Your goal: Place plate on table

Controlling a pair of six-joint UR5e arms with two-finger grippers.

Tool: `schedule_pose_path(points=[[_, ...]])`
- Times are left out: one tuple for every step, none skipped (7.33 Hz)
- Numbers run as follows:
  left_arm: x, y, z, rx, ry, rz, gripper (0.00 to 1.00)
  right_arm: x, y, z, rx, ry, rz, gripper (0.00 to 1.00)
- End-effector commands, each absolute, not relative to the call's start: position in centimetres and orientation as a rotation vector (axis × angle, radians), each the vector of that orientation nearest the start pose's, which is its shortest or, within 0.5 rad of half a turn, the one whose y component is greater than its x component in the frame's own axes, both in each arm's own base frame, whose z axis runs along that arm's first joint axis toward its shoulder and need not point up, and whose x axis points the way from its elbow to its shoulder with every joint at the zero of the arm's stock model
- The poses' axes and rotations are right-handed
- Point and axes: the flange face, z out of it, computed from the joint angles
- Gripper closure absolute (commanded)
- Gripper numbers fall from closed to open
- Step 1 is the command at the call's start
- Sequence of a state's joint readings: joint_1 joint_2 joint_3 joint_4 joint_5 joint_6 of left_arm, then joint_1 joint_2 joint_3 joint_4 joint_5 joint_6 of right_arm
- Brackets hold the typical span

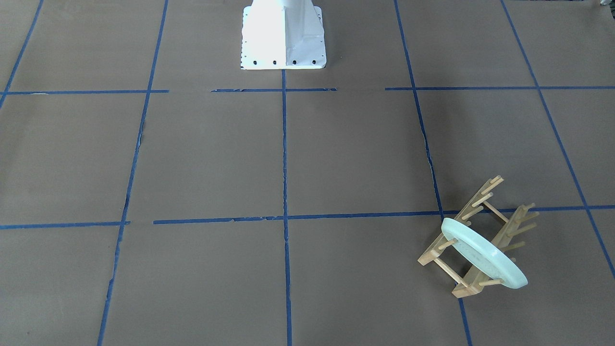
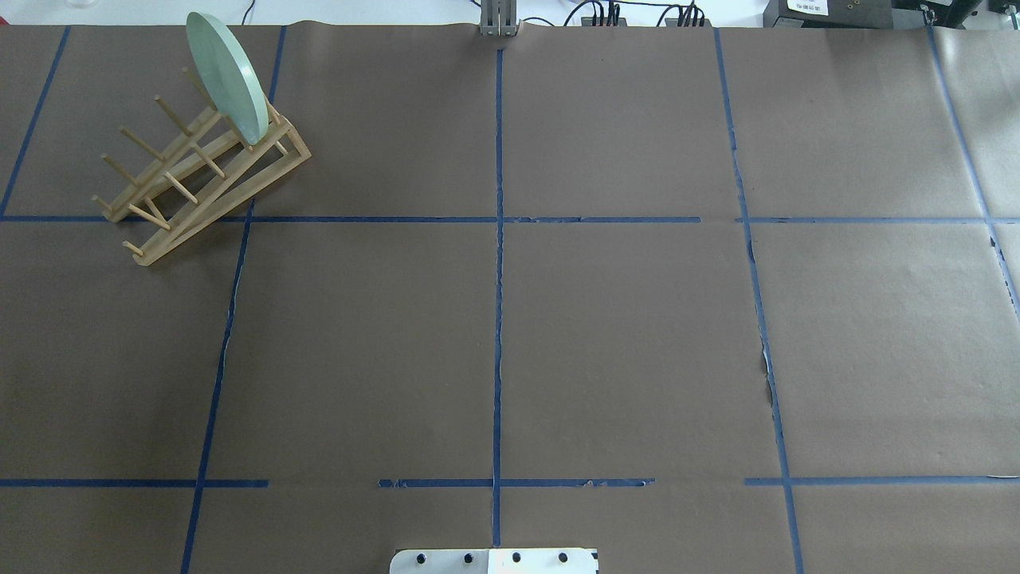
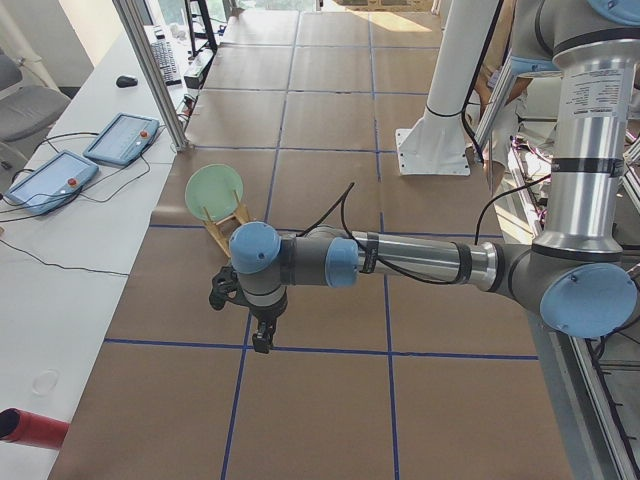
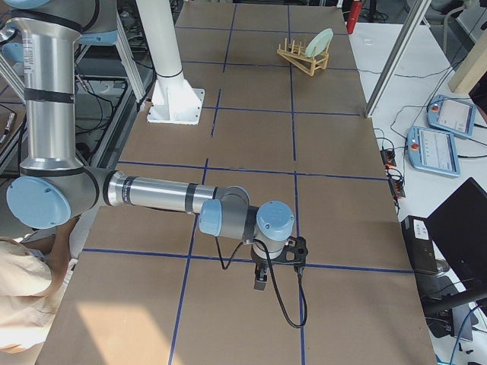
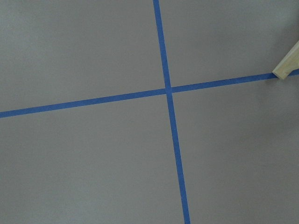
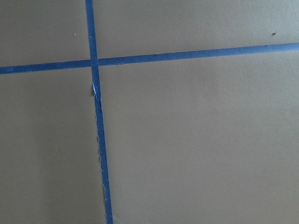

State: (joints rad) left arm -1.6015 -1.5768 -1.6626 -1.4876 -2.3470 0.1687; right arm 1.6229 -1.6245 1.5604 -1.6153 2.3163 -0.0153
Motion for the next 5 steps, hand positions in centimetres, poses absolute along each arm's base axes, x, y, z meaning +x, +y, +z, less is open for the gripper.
schedule_pose_path(points=[[-7.9, -49.5, 61.2, 0.12, 0.769, 0.147, 0.0, 9.0, -45.6, 69.6, -0.079, -0.748, 0.076, 0.0], [-7.8, -49.5, 61.1, 0.121, 0.767, 0.149, 0.0, 9.0, -45.6, 69.6, -0.079, -0.748, 0.076, 0.0], [-7.8, -50.3, 59.8, 0.16, 0.762, 0.159, 0.0, 9.0, -45.6, 69.6, -0.079, -0.748, 0.076, 0.0], [-7.9, -53.0, 56.4, 0.276, 0.738, 0.206, 0.0, 9.0, -45.6, 69.5, -0.077, -0.748, 0.075, 0.0], [-7.9, -53.6, 55.3, 0.324, 0.732, 0.228, 0.0, 9.0, -45.6, 69.5, -0.077, -0.748, 0.075, 0.0]])
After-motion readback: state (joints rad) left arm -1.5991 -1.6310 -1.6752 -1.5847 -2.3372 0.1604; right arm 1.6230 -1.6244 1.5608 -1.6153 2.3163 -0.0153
